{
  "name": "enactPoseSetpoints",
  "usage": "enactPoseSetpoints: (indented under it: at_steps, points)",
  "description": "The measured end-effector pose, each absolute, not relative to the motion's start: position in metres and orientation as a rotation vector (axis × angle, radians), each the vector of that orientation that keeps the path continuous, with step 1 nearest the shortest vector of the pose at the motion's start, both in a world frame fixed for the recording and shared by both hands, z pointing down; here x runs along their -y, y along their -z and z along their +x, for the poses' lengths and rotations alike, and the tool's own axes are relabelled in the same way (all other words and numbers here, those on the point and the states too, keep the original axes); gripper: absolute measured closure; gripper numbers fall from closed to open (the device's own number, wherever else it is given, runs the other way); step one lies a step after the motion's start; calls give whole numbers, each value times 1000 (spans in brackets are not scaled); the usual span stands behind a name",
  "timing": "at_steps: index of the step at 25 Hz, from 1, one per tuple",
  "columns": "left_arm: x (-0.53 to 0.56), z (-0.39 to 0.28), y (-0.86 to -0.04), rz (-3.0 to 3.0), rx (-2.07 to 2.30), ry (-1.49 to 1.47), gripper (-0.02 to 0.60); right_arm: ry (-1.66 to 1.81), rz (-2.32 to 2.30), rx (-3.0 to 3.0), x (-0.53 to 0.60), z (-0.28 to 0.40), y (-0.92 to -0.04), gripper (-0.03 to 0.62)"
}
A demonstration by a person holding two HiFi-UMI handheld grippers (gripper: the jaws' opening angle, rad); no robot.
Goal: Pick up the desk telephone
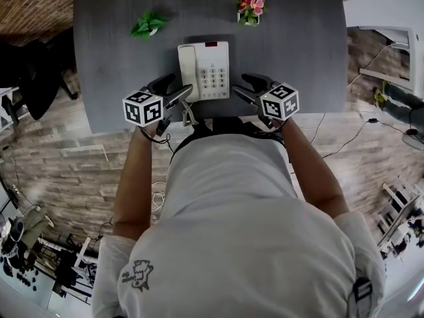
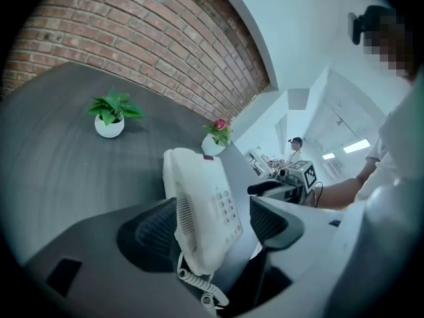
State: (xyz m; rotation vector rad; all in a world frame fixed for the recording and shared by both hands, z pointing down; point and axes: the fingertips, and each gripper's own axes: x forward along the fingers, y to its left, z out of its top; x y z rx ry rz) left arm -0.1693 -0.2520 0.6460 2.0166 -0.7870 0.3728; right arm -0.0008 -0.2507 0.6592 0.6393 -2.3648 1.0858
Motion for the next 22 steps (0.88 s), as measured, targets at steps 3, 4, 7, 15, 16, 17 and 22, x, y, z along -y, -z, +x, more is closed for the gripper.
enactPoseSetpoints:
  at_steps: [3, 4, 7, 15, 16, 17, 22]
  points:
    - [252, -165, -664, 2002, 723, -358, 227, -1144, 582, 2340, 252, -6, -675, 364]
    - [252, -165, -670, 2000, 706, -351, 227, -1155, 561, 2334, 252, -9, -680, 365]
    - [256, -166, -681, 1987, 687, -305, 227, -1172, 520, 2327, 255, -16, -690, 370]
    - [261, -161, -688, 1960, 632, -177, 229, -1222, 462, 2336, 260, -28, -699, 409]
    - [262, -161, -687, 1952, 628, -153, 229, -1227, 456, 2335, 260, -29, -699, 414]
    - [264, -160, -686, 1946, 623, -139, 229, -1233, 450, 2333, 260, -30, -700, 416]
    - [265, -160, -690, 1930, 611, -118, 245, -1263, 421, 2328, 259, -31, -707, 458]
